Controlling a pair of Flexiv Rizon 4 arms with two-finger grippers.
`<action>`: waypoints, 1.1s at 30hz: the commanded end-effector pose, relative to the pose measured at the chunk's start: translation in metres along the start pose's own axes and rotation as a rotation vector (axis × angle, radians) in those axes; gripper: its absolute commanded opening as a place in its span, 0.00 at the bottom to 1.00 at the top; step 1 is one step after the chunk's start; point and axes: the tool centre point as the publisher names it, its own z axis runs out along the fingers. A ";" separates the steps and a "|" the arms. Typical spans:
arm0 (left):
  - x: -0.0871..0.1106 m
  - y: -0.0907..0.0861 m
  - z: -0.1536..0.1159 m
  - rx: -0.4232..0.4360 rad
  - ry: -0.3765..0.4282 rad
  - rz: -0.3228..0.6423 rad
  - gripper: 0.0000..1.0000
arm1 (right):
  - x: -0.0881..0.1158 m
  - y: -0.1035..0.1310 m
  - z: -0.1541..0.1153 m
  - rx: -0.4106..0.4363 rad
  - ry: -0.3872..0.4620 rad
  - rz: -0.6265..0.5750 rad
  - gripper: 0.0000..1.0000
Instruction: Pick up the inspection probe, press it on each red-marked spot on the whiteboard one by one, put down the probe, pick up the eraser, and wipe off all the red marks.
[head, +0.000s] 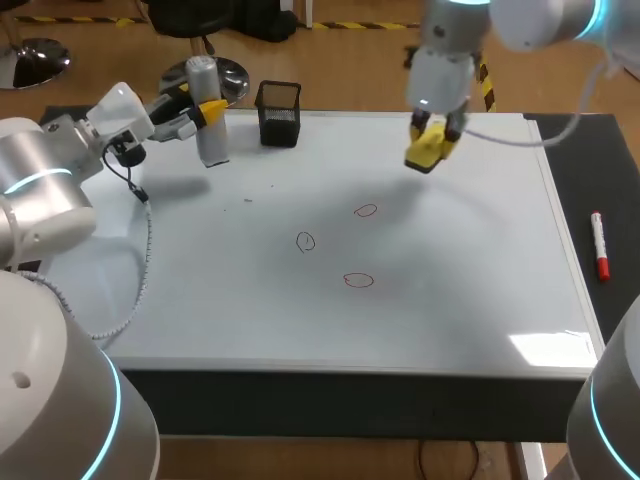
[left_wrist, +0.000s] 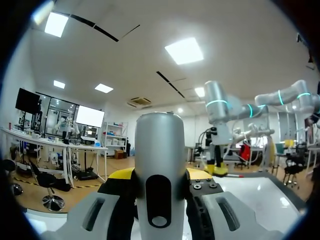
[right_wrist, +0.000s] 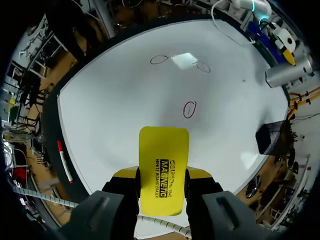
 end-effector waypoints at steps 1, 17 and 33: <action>-0.001 -0.001 0.000 0.001 0.001 -0.001 0.00 | -0.023 0.020 0.000 0.017 0.055 -0.053 0.00; -0.001 -0.001 0.000 0.001 0.001 -0.001 0.00 | -0.091 0.096 0.007 0.007 0.045 -0.311 0.00; -0.001 -0.001 0.000 0.001 0.001 -0.001 0.00 | -0.121 0.179 0.055 0.026 0.082 -0.465 0.00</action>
